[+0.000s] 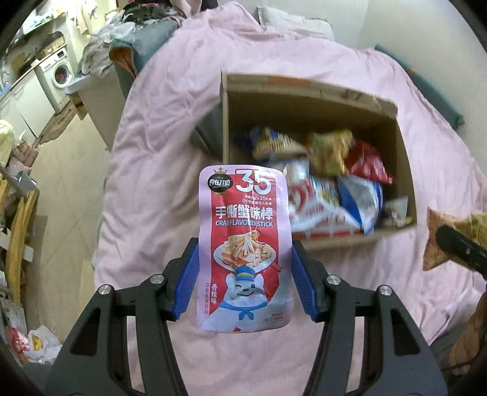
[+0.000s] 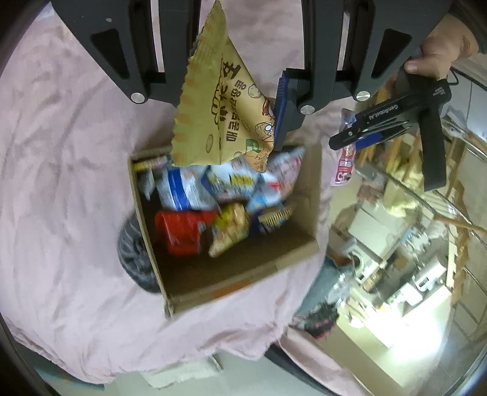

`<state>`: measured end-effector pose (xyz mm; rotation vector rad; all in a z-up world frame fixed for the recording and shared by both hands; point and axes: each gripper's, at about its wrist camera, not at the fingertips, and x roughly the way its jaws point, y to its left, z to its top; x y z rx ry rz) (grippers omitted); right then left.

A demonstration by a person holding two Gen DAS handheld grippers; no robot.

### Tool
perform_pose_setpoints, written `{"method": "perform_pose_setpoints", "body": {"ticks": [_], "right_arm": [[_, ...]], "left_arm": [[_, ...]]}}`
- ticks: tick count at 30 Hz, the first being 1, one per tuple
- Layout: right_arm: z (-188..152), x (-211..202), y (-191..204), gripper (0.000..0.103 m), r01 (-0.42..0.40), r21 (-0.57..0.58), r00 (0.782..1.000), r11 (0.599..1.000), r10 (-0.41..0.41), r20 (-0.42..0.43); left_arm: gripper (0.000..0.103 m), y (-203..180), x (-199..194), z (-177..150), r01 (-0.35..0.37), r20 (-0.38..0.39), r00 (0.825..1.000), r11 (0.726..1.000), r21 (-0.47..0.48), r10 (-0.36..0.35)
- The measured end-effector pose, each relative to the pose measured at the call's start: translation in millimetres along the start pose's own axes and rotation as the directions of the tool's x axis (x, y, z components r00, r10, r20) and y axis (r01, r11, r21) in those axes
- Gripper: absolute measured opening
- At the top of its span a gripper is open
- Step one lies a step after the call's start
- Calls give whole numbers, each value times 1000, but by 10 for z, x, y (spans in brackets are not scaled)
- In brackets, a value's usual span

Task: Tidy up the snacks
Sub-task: 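Carry the wafer packet and crab stick packet over the box with both grippers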

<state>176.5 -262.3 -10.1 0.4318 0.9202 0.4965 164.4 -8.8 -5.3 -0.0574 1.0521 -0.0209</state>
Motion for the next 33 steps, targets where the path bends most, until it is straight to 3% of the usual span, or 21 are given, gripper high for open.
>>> {"method": "perform_pose_setpoints", "body": {"ticks": [9, 14, 16, 18, 21, 24, 33], "right_arm": [[284, 300, -22, 28, 56, -32, 998, 998, -55, 34], [399, 535, -104, 28, 82, -41, 997, 996, -82, -4], [421, 629, -126, 29, 82, -42, 996, 996, -83, -22], [434, 735, -123, 29, 87, -55, 995, 995, -89, -37], [431, 877, -120, 29, 84, -64, 994, 994, -88, -62], [431, 966, -108, 29, 74, -67, 994, 995, -79, -81], [416, 1202, -89, 29, 93, -89, 985, 992, -105, -135]], "left_arm": [[54, -157, 234, 405, 28, 28, 999, 1000, 2, -28], [54, -191, 425, 434, 38, 108, 993, 999, 29, -41], [54, -194, 520, 460, 5, 90, 996, 1000, 23, -7], [54, -178, 573, 497, 53, 67, 996, 999, 7, -53], [54, -137, 620, 524, 35, 53, 998, 999, -16, -35], [54, -122, 649, 536, 61, 32, 998, 997, -42, -60], [54, -250, 656, 535, 102, 16, 995, 995, 4, -102]]}}
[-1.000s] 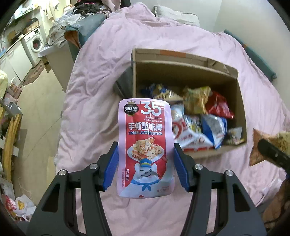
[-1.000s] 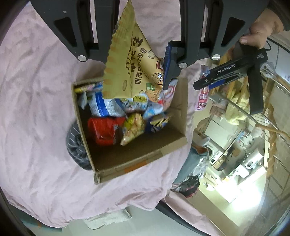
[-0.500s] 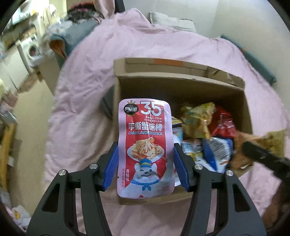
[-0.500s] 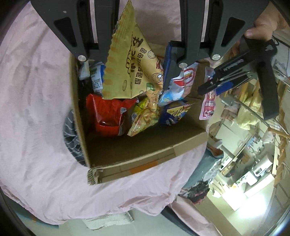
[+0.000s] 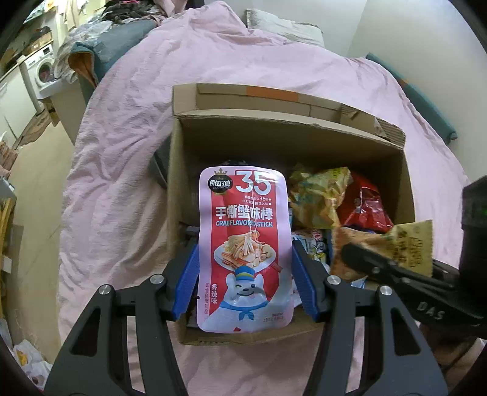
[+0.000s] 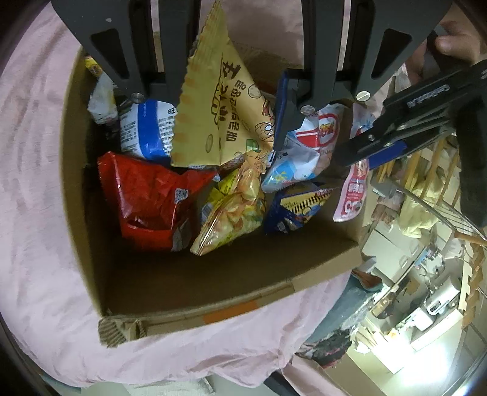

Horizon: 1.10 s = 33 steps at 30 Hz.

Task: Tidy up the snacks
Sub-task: 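Carry the wafer packet and crab stick packet over the box with both grippers, then open both grippers to drop the wafer and crab stick packets into the box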

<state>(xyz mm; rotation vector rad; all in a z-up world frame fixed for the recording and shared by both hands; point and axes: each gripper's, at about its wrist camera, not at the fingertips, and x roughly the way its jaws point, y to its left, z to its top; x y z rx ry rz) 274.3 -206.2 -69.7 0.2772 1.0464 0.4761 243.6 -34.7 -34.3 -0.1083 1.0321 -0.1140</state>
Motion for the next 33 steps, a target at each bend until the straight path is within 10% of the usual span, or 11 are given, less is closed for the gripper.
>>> {"method": "perform_pose_setpoints", "body": {"ticks": [10, 13, 15, 17, 33], "right_arm": [[-6, 74, 48, 32, -31, 11, 999, 999, 31, -38], [-3, 37, 85, 32, 48, -33, 999, 998, -49, -13], [15, 20, 54, 39, 44, -23, 999, 999, -44, -13], [22, -28, 14, 73, 56, -2, 998, 998, -56, 15], [6, -821, -20, 96, 99, 68, 960, 993, -113, 257]], "left_arm": [[56, -12, 50, 11, -11, -26, 1000, 1000, 4, 11], [77, -14, 13, -5, -20, -8, 1000, 1000, 12, 20], [80, -8, -17, -9, -21, 6, 1000, 1000, 11, 21], [80, -11, -29, -7, -19, 7, 1000, 1000, 14, 19], [80, 83, -395, -120, -103, 149, 984, 995, 7, 101]]}}
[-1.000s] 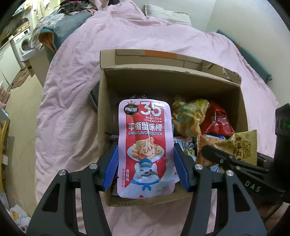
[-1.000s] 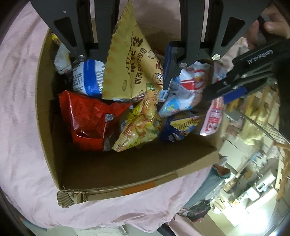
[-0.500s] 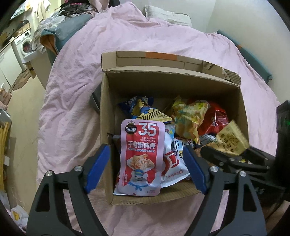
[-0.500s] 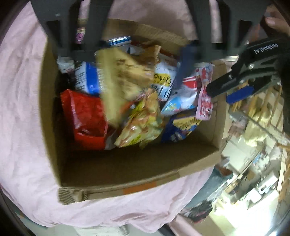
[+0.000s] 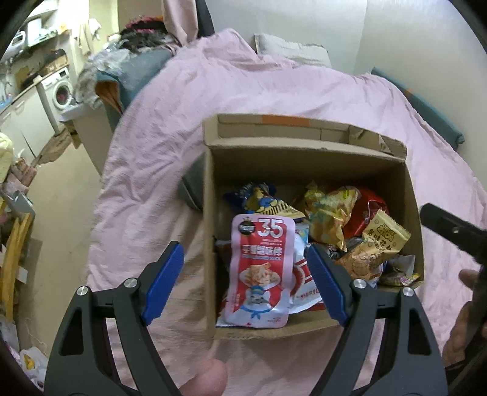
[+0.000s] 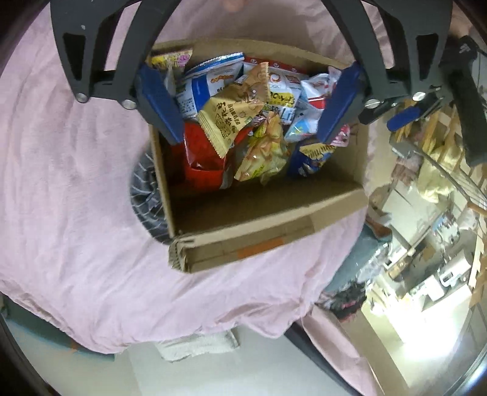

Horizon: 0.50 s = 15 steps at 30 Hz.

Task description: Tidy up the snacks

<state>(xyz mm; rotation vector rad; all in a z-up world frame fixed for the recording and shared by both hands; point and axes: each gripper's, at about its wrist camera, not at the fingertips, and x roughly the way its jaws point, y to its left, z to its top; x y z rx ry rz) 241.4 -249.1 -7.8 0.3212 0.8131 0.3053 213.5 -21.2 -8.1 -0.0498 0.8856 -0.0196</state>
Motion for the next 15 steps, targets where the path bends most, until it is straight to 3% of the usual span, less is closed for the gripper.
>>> {"method": "perform_pose_setpoints", "body": {"ticks": [2, 5, 11, 15], "right_arm": [[-15, -98, 37, 100, 9, -9, 1000, 1000, -9, 22], [-77, -255, 101, 103, 39, -34, 998, 999, -37, 48], [-324, -518, 167, 103, 73, -59, 995, 996, -69, 70], [-519, -733, 237, 103, 147, -86, 984, 985, -137, 115]], "left_arm": [[82, 39, -123, -23, -11, 33, 999, 1000, -4, 12], [103, 112, -308, -73, -39, 85, 996, 999, -6, 39], [103, 265, -569, -245, -65, 115, 991, 998, -15, 66], [103, 343, -723, -445, -65, 97, 993, 996, -58, 70]]}}
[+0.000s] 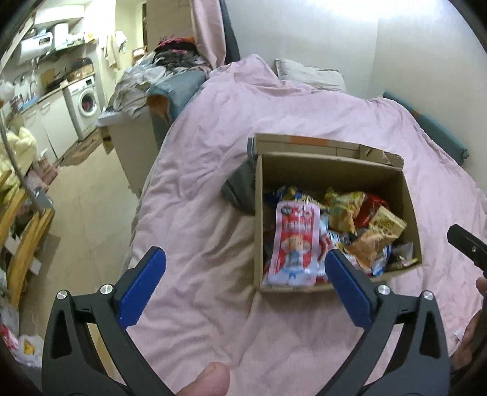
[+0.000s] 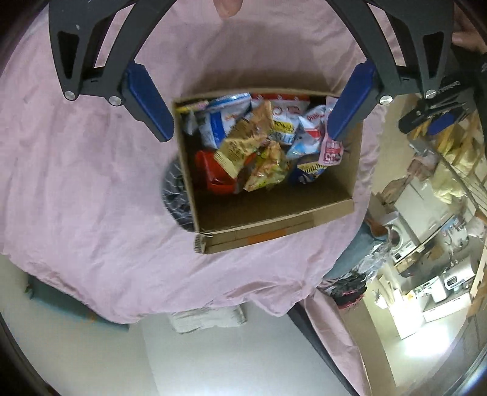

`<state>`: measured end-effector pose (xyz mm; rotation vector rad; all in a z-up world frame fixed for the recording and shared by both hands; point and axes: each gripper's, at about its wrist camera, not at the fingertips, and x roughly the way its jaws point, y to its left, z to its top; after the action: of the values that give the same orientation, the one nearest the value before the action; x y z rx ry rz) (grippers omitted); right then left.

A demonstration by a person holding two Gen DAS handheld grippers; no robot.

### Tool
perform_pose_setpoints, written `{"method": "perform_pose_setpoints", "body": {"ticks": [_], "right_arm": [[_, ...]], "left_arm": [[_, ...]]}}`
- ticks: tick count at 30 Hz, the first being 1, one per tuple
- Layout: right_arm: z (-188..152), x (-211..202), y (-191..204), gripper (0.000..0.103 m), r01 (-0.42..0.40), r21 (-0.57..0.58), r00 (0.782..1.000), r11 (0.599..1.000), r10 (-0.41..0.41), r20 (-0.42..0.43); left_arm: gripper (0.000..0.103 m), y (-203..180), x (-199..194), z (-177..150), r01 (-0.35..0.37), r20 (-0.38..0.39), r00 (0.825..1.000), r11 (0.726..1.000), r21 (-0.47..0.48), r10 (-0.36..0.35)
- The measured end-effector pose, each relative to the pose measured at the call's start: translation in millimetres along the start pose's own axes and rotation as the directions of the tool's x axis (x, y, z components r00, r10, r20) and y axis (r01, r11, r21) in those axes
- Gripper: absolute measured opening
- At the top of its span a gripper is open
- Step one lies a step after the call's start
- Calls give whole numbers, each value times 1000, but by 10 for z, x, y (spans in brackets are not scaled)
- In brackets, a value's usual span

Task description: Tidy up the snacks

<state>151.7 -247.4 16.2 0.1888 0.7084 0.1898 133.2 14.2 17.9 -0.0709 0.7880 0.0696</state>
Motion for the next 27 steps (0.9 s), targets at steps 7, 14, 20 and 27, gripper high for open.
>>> {"method": "perform_pose_setpoints", "body": {"ticks": [7, 14, 20, 27], "right_arm": [[-289, -280, 119, 103, 56, -58, 998, 997, -55, 22], [-486, -373, 164, 103, 59, -52, 998, 997, -57, 36], [-551, -272, 220, 103, 91, -68, 996, 994, -90, 24], [-556, -163, 257, 103, 118, -77, 993, 990, -117, 24]], "left_arm": [[103, -105, -338, -291, 35, 34, 999, 998, 45, -37], [103, -171, -461, -465, 37, 54, 998, 998, 49, -40], [103, -175, -406, -535, 28, 55, 998, 999, 23, -30], [103, -212, -363, -563, 31, 43, 999, 999, 33, -32]]}}
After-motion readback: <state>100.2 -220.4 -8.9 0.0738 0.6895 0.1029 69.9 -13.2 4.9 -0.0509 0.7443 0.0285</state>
